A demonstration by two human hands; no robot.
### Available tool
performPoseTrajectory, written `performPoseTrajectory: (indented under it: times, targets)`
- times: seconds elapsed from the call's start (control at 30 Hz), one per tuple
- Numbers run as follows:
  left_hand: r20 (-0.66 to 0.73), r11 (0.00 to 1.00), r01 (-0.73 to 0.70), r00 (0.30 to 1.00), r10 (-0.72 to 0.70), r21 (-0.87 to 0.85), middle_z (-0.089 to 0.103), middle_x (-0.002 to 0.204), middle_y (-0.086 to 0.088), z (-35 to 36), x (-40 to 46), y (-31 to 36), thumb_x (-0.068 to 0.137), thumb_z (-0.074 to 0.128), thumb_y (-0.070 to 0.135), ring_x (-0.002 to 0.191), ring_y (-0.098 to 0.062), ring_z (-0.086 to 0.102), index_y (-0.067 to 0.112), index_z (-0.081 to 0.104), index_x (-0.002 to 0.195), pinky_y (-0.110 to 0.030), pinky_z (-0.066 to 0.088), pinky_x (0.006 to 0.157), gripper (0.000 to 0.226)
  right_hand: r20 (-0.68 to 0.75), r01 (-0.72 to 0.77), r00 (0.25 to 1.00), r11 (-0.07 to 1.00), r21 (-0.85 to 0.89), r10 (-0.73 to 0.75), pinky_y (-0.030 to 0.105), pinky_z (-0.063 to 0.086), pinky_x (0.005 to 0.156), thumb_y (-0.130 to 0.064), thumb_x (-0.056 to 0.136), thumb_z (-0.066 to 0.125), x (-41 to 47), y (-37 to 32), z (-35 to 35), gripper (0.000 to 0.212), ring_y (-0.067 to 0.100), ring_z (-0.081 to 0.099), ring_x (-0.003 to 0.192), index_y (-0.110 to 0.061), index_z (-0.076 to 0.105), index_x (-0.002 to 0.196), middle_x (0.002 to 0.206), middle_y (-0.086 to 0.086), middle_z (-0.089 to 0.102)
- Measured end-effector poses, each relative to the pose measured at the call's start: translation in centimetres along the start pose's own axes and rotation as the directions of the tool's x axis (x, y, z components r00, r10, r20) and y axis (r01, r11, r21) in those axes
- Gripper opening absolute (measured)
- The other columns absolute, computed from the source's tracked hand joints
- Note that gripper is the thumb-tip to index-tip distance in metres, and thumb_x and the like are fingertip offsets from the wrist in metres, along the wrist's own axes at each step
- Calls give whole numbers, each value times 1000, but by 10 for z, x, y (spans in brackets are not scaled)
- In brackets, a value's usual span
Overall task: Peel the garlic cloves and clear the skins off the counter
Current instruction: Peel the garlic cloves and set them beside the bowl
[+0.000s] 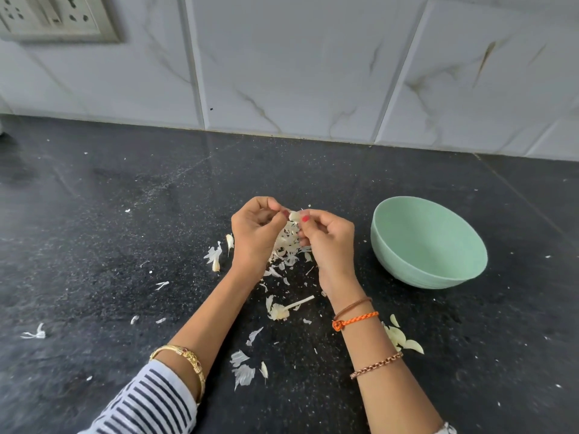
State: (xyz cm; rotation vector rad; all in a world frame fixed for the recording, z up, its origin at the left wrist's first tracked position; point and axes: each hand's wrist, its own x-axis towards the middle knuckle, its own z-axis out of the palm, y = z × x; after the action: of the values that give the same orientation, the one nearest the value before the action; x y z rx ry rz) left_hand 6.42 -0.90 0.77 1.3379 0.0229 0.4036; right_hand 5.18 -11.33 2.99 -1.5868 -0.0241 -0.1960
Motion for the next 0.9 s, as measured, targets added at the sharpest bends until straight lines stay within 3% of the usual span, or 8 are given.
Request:
performPoseTrajectory:
  times: [0.1, 0.2, 0.33, 0.4, 0.5, 0.67, 0.8, 0.9]
  targets:
    - [-44, 999, 44, 998, -43, 14, 64, 60, 10, -3, 1, 1, 85, 53, -10, 61, 0, 58, 13, 60, 74, -18, 48, 67, 26, 59, -75, 996, 988, 136, 68, 13, 45, 51, 2, 90, 54, -3, -6, 2, 22, -1, 51, 52, -12, 67, 79, 62, -3, 59]
    - [-41, 993, 40, 999, -36, 114, 64, 62, 16, -3, 0, 5, 90, 51, 2, 62, 6, 53, 16, 67, 70, -15, 42, 66, 29, -9, -40, 999, 995, 92, 41, 13, 47, 54, 1, 91, 52, -3, -2, 3, 23, -1, 53, 55, -15, 67, 86, 70, -4, 60]
    - [135, 986, -38, 991, 16, 160, 68, 73, -3, -2, -5, 2, 84, 64, 22, 71, -17, 56, 20, 72, 74, -32, 47, 70, 12, -101, 32, 994, 998, -46, -36, 25, 55, 68, -1, 89, 56, -1, 8, 6, 26, 2, 62, 70, -23, 67, 80, 78, -9, 66]
    - [161, 986, -60, 986, 34, 157, 70, 74, 0, -2, -6, 1, 84, 63, 19, 74, -19, 59, 20, 71, 77, -35, 50, 72, 10, -116, 44, 992, 997, -69, -52, 28, 56, 72, -1, 88, 58, 0, 11, 5, 21, 5, 63, 74, -19, 68, 83, 80, -8, 67]
    - [152, 988, -37, 988, 14, 148, 69, 71, 11, -2, -6, 0, 88, 59, 10, 73, -5, 63, 18, 70, 80, -19, 51, 71, 15, -113, 64, 991, 996, -67, -71, 21, 54, 70, 0, 87, 60, 0, 11, 3, 17, -2, 62, 71, -14, 70, 87, 79, -10, 67]
    - [133, 992, 0, 991, -18, 130, 69, 68, 11, -3, -4, 3, 88, 57, 2, 71, -2, 62, 13, 69, 80, -15, 48, 71, 18, -93, 143, 983, 979, -147, -157, 12, 49, 65, 0, 85, 62, 0, 14, 4, 13, -5, 60, 68, -10, 71, 88, 77, -12, 65]
    - [142, 990, -6, 990, -14, 140, 68, 64, 10, -6, -2, 5, 87, 58, 1, 68, -2, 61, 13, 70, 77, -15, 48, 70, 20, -104, 132, 983, 978, -163, -150, 17, 51, 64, -1, 85, 63, 0, 15, 5, 12, -3, 60, 65, -9, 72, 88, 75, -12, 65]
    - [120, 994, 18, 992, -31, 108, 65, 58, 10, -4, -3, 5, 86, 58, -1, 63, 0, 59, 10, 69, 74, -13, 46, 68, 20, -97, 53, 994, 997, -57, -58, 19, 51, 61, 0, 86, 61, 0, 12, 4, 16, -2, 58, 60, -13, 70, 84, 70, -6, 65]
